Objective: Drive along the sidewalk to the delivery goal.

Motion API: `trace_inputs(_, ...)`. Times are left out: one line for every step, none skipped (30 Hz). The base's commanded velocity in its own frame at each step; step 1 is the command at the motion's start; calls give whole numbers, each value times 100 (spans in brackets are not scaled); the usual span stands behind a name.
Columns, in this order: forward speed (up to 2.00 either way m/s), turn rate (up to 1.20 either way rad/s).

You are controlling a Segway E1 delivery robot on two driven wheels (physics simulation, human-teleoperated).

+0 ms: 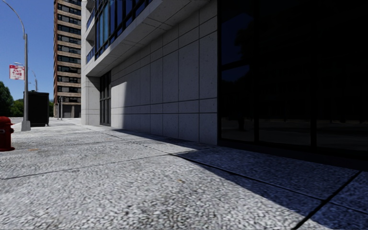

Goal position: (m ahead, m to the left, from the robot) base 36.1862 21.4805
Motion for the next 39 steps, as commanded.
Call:
trace_inputs(200, 53)
trace_inputs(200, 53)
trace_inputs(200, 53)
trace_inputs(200, 53)
trace_inputs(200, 53)
trace_inputs(200, 53)
trace_inputs(200, 53)
trace_inputs(200, 53)
trace_inputs(200, 53)
trace_inputs(200, 53)
trace_inputs(200, 53)
trace_inputs(200, 53)
trace_inputs(200, 53)
trace_inputs(200, 53)
trace_inputs(200, 53)
trace_inputs(200, 53)
trace_inputs(200, 53)
trace_inputs(200, 53)
trace_inputs(200, 53)
trace_inputs(200, 53)
trace_inputs(200, 53)
trace_inputs(200, 53)
trace_inputs(200, 53)
trace_inputs(200, 53)
trace_inputs(200, 53)
trace_inputs(200, 53)
trace_inputs(200, 53)
trace_inputs(200, 53)
trace_inputs(200, 53)
trace_inputs(200, 53)
trace_inputs(200, 53)
trace_inputs(200, 53)
trace_inputs(200, 53)
trace_inputs(200, 53)
trace_inputs(200, 53)
trace_inputs(200, 53)
trace_inputs(200, 53)
trace_inputs(200, 53)
trace_inputs(200, 53)
